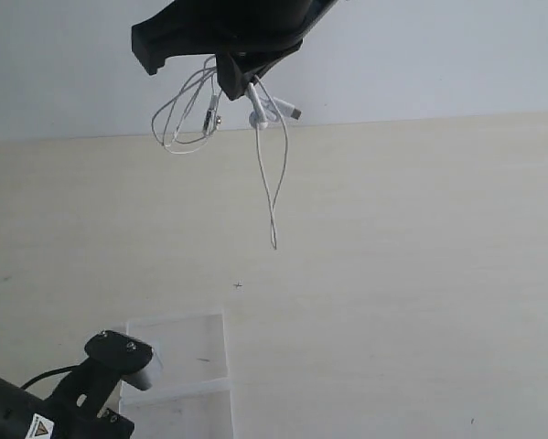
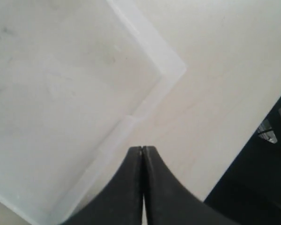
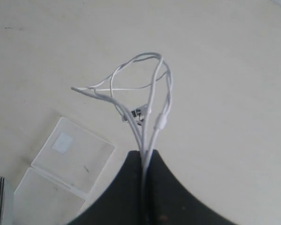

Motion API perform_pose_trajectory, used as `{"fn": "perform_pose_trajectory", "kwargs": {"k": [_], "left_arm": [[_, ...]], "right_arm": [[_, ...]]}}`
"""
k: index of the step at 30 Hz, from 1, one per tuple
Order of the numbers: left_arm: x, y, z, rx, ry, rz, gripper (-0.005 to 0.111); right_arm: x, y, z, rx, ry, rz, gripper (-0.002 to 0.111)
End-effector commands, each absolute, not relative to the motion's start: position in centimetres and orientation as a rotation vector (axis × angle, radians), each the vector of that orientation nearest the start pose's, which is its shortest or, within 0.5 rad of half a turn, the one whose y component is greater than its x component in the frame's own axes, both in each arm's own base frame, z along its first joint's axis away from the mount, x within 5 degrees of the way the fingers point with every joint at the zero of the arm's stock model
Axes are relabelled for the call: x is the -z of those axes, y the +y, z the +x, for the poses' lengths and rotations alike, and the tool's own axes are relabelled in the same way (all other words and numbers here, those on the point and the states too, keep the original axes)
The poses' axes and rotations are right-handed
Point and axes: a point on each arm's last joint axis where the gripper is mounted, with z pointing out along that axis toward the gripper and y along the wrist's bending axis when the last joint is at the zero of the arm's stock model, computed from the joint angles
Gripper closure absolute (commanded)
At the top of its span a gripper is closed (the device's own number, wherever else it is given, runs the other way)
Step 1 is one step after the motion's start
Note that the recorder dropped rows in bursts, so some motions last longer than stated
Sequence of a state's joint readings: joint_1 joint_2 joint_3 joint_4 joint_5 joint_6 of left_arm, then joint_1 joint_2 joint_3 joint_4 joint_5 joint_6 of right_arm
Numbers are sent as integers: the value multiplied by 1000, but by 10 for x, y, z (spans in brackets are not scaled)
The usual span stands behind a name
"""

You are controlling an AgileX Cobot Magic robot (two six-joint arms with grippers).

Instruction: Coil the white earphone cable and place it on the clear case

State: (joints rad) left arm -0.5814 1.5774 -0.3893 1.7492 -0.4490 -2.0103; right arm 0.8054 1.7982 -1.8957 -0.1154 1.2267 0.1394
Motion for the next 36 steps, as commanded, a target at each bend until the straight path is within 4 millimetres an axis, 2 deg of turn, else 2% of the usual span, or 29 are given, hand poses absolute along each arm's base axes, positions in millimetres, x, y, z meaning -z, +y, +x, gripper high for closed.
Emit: {"fn": "perform_pose_trajectory", "kwargs": {"k": [1,6,11,15,17,19,20,23,27,30,36], "left_arm": [[-116,-146,154,692,2758,597,107],[-114,-140,163,548,2722,554,107],[-129,-153,181,572,2634,581,107],[-130,-151,178,589,2636,577,107],[-142,-143,179,555,2579,526,107],[-162,-132,179,568,2491,468,107],[-175,-121,181,565,2431,413,107],[-196,-95,183,535,2330,272,107],[-225,-59,182,461,2177,83,107],[-243,-38,177,405,2069,-18,107],[-266,-6,161,232,1891,-192,107]], "right_arm": [[-385,270,279,-154,2434,-859,108],[-385,270,279,-154,2434,-859,108],[-385,270,279,-154,2434,-859,108],[-386,270,278,-165,2434,-856,108],[-390,268,275,-184,2434,-838,108],[-394,266,274,-189,2430,-820,108],[-394,266,273,-195,2430,-819,108],[-393,268,272,-229,2443,-818,108],[-390,276,265,-377,2488,-832,108],[-382,285,266,-436,2526,-841,108],[-330,294,271,-396,2687,-874,108]]}}
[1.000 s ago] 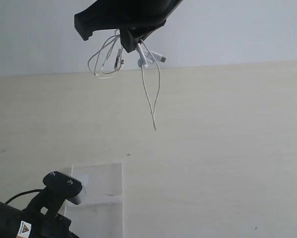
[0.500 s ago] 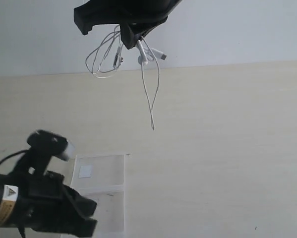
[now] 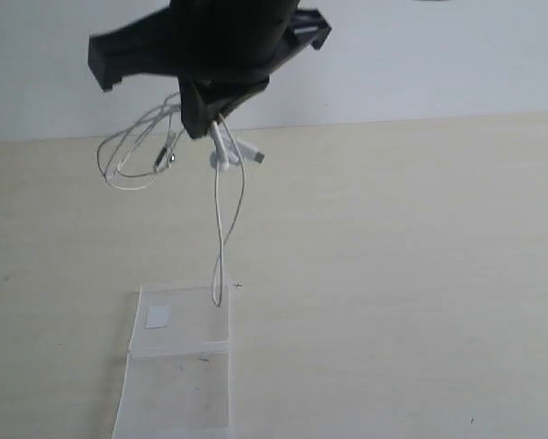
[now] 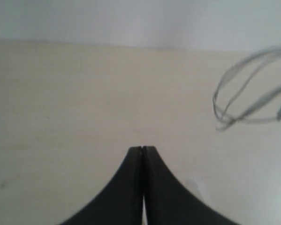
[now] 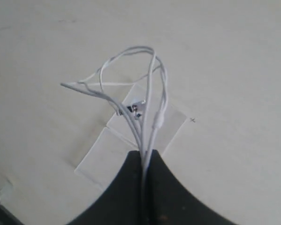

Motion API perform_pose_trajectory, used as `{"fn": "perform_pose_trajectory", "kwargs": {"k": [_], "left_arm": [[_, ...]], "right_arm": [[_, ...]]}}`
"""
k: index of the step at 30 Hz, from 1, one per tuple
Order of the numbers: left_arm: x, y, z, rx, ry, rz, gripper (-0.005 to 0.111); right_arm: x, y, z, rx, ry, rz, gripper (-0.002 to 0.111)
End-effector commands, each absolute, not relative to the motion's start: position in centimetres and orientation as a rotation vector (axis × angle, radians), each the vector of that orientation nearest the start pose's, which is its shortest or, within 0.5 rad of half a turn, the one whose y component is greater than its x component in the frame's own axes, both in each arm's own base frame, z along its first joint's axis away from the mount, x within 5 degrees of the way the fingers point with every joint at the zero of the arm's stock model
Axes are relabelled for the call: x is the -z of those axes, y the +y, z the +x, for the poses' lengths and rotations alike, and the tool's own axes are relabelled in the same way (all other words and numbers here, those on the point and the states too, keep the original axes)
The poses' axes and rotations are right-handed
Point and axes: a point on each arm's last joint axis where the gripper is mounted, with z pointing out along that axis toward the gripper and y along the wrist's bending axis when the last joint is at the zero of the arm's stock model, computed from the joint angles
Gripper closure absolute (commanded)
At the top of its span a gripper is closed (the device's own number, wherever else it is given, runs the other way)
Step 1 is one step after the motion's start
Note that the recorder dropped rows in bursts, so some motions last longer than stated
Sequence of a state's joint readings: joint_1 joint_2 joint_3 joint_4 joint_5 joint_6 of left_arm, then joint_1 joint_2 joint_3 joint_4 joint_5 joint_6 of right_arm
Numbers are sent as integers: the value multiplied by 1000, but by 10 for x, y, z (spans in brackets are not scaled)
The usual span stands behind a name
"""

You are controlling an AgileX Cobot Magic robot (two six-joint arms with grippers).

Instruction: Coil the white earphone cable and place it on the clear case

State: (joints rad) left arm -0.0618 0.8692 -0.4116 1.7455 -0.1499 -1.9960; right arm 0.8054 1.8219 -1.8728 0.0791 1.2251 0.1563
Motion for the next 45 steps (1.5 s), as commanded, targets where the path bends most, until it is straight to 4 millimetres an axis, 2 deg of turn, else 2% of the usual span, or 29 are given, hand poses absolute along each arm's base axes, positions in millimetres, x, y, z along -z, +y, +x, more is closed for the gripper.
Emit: {"fn": "perform_pose_trajectory", "kwargs": {"k": [1,4,8,16,22,28,33,40,45], "left_arm": [[-269,-3,159,208,1868,-212,107],[-273,-1,156,203,1845,-218,107],[-271,-2,157,211,1856,-213,107],[-270,-2,157,213,1862,-213,107],[-270,-5,157,238,1869,-195,107],[-270,-6,157,250,1873,-186,107],[-270,-7,157,260,1876,-179,107],[-269,-10,156,291,1884,-156,107],[-269,-12,156,314,1891,-139,107]], "right_arm": [[-322,296,270,-402,2716,-878,108],[-304,301,265,-477,2797,-893,108],[-300,309,258,-645,2829,-923,108],[-292,310,258,-637,2882,-869,108],[-262,320,264,-651,2973,-853,108],[-222,328,272,-591,3087,-814,108],[-203,333,277,-556,3150,-743,108],[-194,345,287,-576,3165,-673,108],[-211,354,296,-628,3091,-677,108]]}}
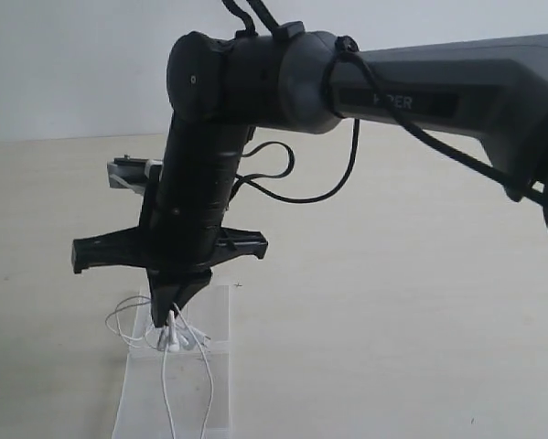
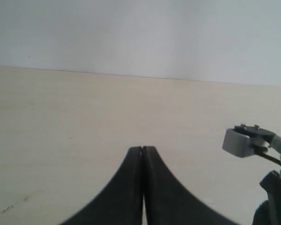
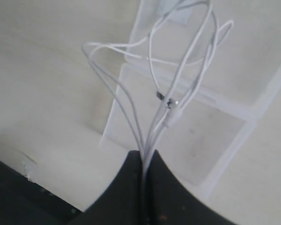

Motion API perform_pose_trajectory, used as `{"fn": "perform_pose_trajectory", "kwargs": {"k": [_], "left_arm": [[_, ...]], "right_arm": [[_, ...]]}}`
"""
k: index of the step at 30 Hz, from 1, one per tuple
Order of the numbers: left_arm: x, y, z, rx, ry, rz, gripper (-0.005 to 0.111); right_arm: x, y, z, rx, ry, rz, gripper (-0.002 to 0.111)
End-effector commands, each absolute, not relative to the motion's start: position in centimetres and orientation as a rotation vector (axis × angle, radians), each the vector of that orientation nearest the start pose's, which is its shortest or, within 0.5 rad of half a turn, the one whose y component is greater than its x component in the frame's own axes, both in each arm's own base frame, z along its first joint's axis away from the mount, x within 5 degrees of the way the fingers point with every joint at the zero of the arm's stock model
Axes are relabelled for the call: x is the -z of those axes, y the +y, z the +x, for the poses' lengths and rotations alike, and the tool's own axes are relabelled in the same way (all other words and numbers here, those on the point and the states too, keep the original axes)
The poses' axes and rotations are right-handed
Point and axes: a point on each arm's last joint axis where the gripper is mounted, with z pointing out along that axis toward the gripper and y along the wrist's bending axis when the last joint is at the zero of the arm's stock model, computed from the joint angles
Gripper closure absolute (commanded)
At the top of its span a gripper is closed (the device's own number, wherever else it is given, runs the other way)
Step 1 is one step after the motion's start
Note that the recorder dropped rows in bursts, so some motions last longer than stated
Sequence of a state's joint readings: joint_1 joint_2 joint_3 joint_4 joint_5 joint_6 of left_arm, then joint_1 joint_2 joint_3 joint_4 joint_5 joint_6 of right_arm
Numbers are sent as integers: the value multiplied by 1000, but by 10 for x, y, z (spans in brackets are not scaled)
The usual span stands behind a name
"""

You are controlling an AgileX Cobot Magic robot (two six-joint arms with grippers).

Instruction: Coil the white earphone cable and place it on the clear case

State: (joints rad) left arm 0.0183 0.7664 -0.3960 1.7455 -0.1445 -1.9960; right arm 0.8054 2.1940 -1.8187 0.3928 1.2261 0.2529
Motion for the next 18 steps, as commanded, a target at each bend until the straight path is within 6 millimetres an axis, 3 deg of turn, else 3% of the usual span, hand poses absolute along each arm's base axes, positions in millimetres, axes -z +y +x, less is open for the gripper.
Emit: {"fn": "perform_pose_trajectory", "kwargs": {"k": [1,6,18], "left_arm": [[-269,-13,156,320,1893,-134,107],[-269,-15,155,342,1898,-118,107],[-268,-16,155,357,1902,-107,107]], "right_arm": [[-212,355,298,-622,3078,-679,108],[-203,358,306,-565,3073,-665,108],[-148,362,311,-469,3184,-661,108]]}}
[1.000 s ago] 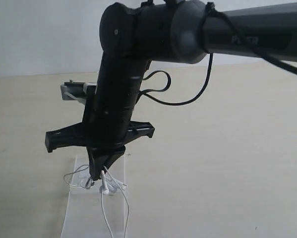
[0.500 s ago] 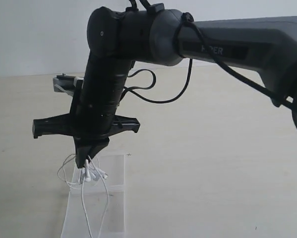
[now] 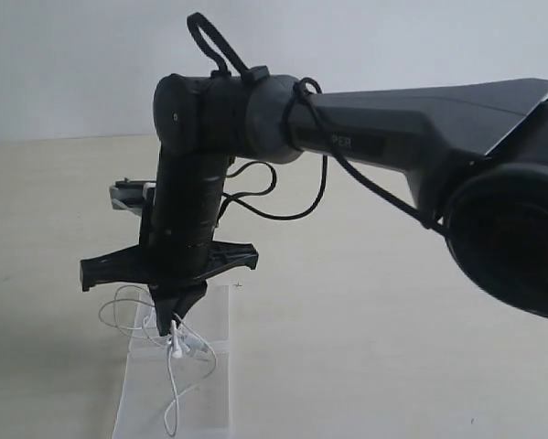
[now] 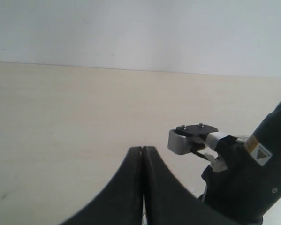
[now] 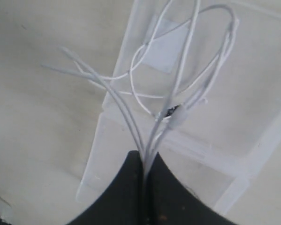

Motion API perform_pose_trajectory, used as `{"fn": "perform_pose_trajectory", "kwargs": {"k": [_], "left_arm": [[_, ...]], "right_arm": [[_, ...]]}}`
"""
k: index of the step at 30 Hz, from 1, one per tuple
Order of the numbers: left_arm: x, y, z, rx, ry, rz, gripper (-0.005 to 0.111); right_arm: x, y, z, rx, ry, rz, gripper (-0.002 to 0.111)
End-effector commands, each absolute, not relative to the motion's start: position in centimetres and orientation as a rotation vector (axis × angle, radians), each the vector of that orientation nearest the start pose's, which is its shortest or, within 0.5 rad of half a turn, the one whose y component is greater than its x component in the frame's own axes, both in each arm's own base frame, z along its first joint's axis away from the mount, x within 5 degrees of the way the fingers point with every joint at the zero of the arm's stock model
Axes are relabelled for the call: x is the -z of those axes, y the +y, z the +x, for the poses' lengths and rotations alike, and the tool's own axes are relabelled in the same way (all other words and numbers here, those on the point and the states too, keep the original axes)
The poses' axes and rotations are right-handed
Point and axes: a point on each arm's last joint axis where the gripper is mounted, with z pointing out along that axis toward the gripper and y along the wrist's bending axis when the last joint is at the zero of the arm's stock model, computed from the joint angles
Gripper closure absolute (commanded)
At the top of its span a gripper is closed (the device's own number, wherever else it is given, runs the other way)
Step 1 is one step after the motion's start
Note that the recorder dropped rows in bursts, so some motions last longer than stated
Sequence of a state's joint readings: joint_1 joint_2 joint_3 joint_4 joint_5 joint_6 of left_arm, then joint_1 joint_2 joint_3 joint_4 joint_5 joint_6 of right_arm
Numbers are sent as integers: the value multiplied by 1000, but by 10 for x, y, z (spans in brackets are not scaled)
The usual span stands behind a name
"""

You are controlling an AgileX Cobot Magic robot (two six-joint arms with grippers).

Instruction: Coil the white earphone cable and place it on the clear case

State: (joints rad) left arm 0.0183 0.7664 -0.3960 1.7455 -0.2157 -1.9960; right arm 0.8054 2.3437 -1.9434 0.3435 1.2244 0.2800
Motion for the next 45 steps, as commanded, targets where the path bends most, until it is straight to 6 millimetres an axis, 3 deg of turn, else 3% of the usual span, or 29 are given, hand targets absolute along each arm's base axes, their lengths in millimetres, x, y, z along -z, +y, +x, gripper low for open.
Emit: {"fn": "perform_pose_trajectory", "kwargs": {"k": [1,5,8,9,12,20,27,29,33,35,39,45], "left_arm": [[-268,-16,155,357,1902,-107,107],[-268,-16,155,357,1902,-107,107],[-268,-16,155,357,1902,-107,107],[-268,-16,155,357,1902,-107,107],[-268,-16,155,357,1902,-107,107],[-268,-16,155,357,1902,-107,107],[-267,-16,157,351,1912,-114,107],[-263,-16,160,351,1936,-119,107],[-258,-12,165,313,1956,-147,107],[-258,-10,166,288,1955,-166,107],[-258,-9,167,277,1953,-174,107],[-258,-9,167,277,1953,-174,107]], "right_arm": [[-146,362,311,-463,3187,-662,108],[-144,362,312,-448,3158,-749,96],[-144,361,312,-437,3155,-753,79],[-144,361,312,-440,3156,-752,65],[-146,363,310,-480,3164,-739,52],[-174,363,308,-553,3115,-731,50],[-232,354,302,-600,2980,-746,50],[-248,345,304,-504,2911,-771,50],[-265,334,308,-357,2823,-791,54],[-277,329,307,-338,2787,-791,63],[-305,318,303,-276,2647,-938,108],[-327,305,302,-172,2547,-968,108]]}}
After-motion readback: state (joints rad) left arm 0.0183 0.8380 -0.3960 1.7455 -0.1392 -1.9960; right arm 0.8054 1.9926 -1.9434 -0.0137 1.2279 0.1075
